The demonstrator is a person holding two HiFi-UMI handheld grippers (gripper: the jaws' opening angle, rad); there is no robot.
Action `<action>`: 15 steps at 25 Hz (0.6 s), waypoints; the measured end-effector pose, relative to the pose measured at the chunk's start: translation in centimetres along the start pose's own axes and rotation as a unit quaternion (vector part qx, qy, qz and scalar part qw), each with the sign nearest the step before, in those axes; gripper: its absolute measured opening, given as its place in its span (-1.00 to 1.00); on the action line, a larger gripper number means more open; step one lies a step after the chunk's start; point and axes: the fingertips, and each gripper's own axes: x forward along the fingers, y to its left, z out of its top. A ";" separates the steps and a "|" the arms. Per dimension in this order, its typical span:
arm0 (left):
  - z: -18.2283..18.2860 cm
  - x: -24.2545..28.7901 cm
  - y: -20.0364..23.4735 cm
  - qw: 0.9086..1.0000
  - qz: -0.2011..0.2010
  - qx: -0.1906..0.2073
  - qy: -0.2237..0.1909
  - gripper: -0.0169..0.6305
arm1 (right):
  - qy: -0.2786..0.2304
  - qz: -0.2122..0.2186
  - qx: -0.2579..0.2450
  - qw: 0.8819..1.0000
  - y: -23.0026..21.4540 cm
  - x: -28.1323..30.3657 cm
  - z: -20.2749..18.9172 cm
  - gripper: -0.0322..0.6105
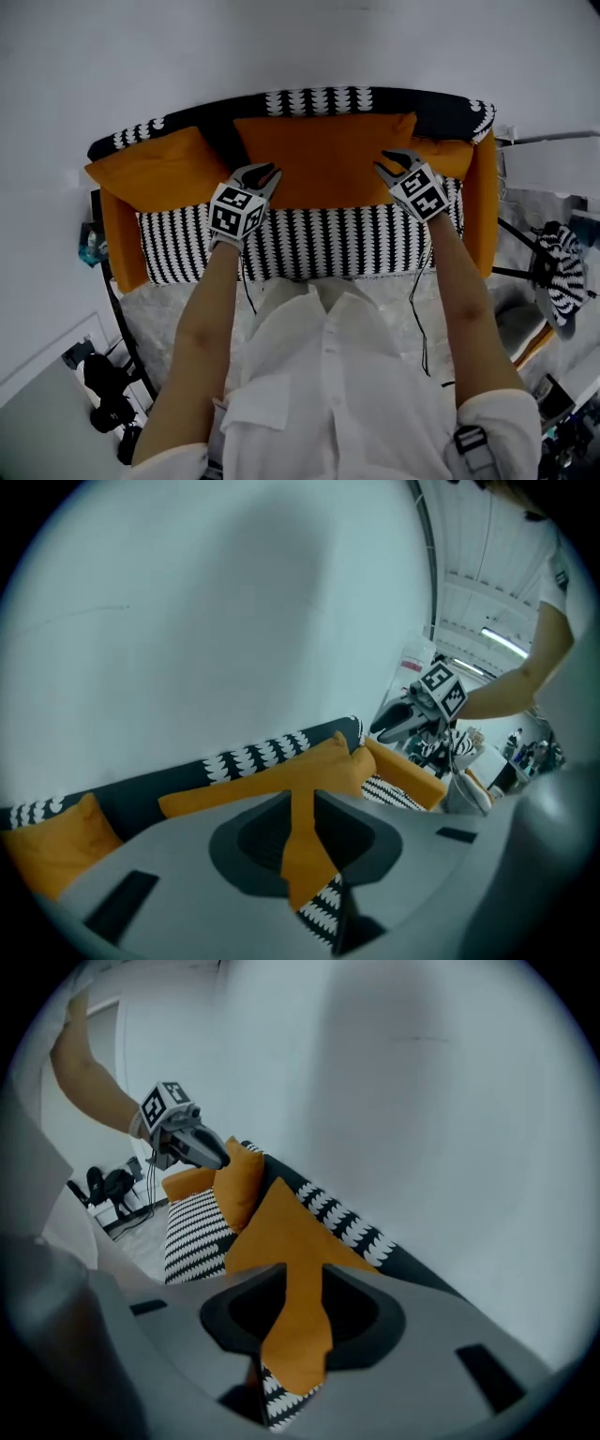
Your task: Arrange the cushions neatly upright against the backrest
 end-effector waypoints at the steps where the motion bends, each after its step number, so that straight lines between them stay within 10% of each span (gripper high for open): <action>1: 0.0 0.9 0.4 1.000 -0.002 0.008 0.010 -0.68 | 0.010 0.002 -0.011 1.000 -0.5 0.6 -0.1 -0.49; 7: -0.8 6.0 3.4 0.992 -0.007 0.089 0.090 -0.34 | 0.078 0.020 -0.091 0.993 -3.0 4.8 -1.4 -0.20; 15: -2.7 11.5 6.8 0.946 -0.031 0.245 0.210 -0.10 | 0.168 0.037 -0.141 0.975 -5.6 9.7 -4.6 -0.11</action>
